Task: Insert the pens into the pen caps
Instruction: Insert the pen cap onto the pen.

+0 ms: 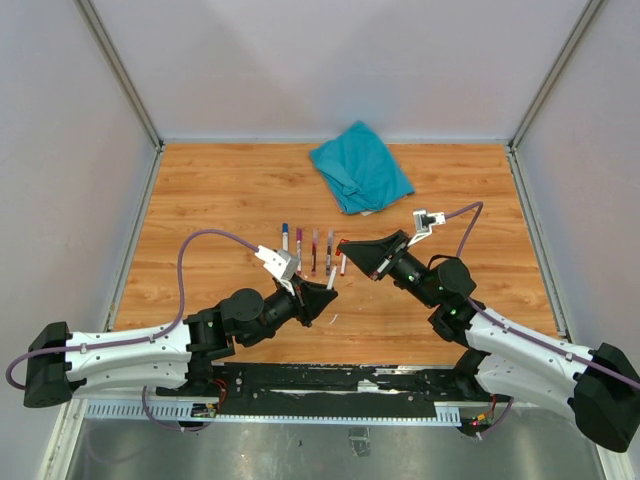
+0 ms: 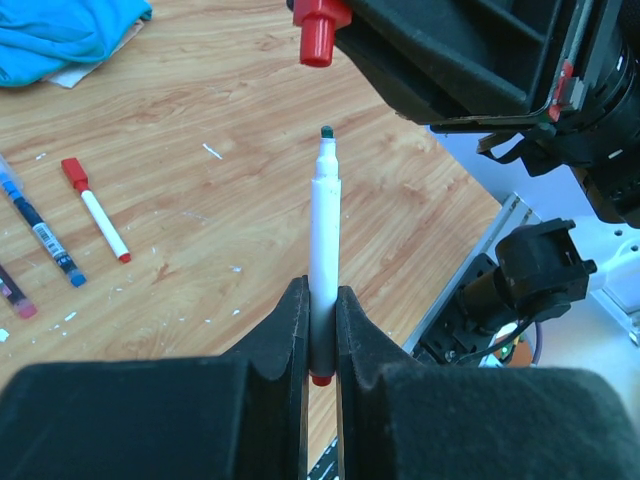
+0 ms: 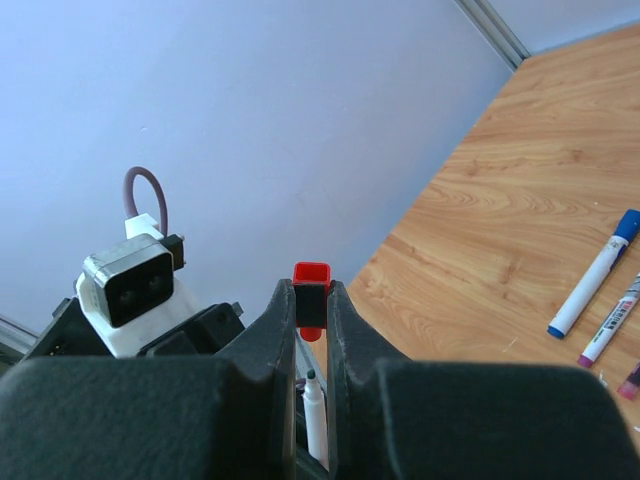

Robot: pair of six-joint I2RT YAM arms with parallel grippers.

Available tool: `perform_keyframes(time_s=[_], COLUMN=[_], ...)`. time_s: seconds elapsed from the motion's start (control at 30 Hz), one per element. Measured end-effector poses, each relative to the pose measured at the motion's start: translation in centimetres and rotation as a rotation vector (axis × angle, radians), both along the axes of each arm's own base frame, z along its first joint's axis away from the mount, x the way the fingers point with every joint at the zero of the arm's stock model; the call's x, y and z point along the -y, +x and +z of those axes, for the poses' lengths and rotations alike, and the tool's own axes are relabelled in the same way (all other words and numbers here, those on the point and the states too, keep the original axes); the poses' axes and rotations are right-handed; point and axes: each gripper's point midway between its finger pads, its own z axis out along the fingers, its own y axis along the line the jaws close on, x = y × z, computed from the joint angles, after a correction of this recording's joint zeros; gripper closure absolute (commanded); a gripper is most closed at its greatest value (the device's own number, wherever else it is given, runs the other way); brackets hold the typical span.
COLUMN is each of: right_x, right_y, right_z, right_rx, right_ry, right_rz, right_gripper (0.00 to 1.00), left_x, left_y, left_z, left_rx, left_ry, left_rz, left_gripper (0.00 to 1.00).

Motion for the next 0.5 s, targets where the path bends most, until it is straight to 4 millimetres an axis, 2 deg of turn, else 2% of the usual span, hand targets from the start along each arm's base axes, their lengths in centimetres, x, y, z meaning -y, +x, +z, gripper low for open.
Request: perform_keyframes(time_s=[0.13, 0.5], right_x=[-0.03, -0.31], right_y=[-0.23, -0.69], right_z=[0.52, 0.24], right_rx=[0.013, 0.013], right_ry=[0.016, 0.004], right_rz=[0.011, 0.041], right_gripper=[0.99, 0.99], left_x=[-0.01, -0.15], left_y=[0.0, -0.02], left_z=[-0.08, 0.25], left_rx=[0.0, 0.003], left_ry=[0.002, -0.008], left_rz=[0.0, 0.001], left_gripper=[0.99, 1.0])
